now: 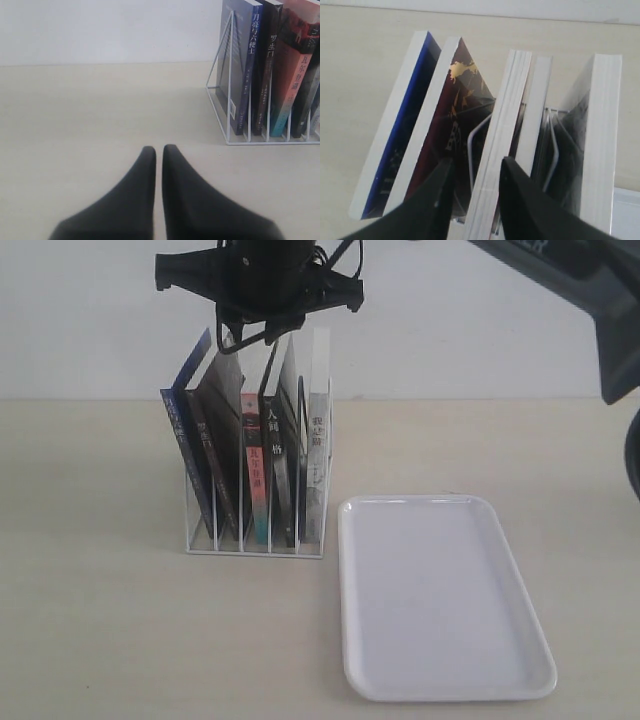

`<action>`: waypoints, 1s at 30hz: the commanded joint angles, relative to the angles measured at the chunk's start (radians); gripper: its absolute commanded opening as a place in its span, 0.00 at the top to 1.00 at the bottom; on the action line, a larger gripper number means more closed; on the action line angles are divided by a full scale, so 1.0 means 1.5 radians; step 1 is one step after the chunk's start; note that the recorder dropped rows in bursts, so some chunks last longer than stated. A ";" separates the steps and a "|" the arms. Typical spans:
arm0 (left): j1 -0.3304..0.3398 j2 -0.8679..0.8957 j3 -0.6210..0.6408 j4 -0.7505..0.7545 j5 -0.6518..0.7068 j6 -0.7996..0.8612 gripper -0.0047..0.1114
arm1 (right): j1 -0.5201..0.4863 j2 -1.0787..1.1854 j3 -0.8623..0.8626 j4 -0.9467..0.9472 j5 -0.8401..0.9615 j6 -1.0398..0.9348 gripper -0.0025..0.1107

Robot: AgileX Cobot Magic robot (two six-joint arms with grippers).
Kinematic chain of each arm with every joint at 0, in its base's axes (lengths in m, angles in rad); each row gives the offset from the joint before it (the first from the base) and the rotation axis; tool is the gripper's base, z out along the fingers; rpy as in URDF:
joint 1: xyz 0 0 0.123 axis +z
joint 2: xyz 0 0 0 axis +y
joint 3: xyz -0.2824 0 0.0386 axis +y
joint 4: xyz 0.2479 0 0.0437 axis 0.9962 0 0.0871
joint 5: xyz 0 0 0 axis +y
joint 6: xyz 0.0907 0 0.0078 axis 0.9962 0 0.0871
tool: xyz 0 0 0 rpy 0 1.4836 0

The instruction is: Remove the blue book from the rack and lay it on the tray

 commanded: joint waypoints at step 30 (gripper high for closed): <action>0.001 -0.002 0.002 0.000 -0.001 -0.004 0.92 | 0.000 0.034 -0.003 -0.076 0.071 0.001 0.72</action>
